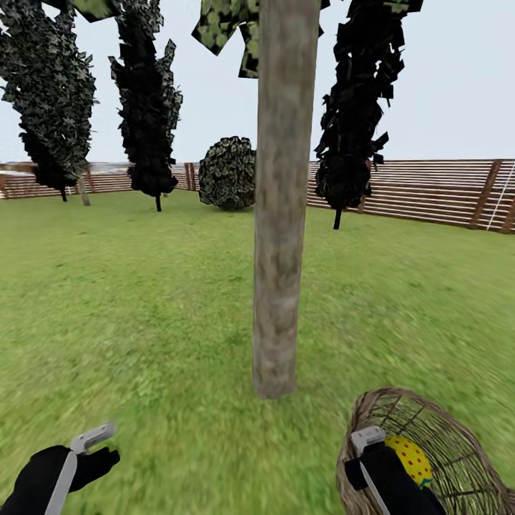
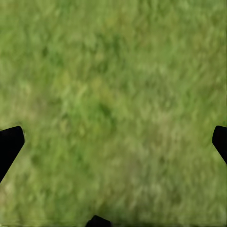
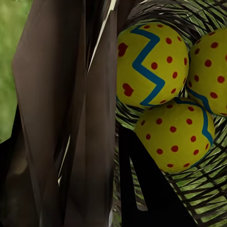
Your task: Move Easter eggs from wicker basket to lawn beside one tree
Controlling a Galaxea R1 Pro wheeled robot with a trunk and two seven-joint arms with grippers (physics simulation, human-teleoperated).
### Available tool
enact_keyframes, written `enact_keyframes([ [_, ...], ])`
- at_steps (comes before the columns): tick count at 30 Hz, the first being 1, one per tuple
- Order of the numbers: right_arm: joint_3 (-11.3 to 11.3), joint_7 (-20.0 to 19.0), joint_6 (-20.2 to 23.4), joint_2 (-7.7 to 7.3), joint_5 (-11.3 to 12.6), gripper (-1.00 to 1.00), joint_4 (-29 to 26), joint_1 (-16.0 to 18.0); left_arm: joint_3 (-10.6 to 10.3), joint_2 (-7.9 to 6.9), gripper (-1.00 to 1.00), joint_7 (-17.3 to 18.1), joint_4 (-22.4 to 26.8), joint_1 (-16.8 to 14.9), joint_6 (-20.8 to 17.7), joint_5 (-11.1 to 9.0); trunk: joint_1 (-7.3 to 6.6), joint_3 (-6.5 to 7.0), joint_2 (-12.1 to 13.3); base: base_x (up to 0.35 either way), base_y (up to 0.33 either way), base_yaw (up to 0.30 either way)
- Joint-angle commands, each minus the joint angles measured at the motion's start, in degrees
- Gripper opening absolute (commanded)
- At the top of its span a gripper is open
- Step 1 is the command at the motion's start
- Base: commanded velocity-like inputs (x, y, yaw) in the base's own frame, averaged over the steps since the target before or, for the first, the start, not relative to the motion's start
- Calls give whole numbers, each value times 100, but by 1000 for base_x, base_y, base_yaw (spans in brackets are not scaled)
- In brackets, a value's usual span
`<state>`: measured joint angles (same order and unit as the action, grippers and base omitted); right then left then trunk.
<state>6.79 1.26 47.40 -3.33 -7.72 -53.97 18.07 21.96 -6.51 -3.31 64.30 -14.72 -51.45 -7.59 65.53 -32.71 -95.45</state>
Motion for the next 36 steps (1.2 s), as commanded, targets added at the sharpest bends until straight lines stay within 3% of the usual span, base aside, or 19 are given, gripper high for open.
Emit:
enact_keyframes([
  [1,23,14,32,-9,-81,-100,-8,4,2,1,100,-37,-19,-5,-23,-52,22,-24,-45,0,0,278],
  [36,59,23,26,-1,-142,-100,-8,4,1,23,100,-29,100,-5,-5,-85,791,-653,-1449,0,0,258],
])
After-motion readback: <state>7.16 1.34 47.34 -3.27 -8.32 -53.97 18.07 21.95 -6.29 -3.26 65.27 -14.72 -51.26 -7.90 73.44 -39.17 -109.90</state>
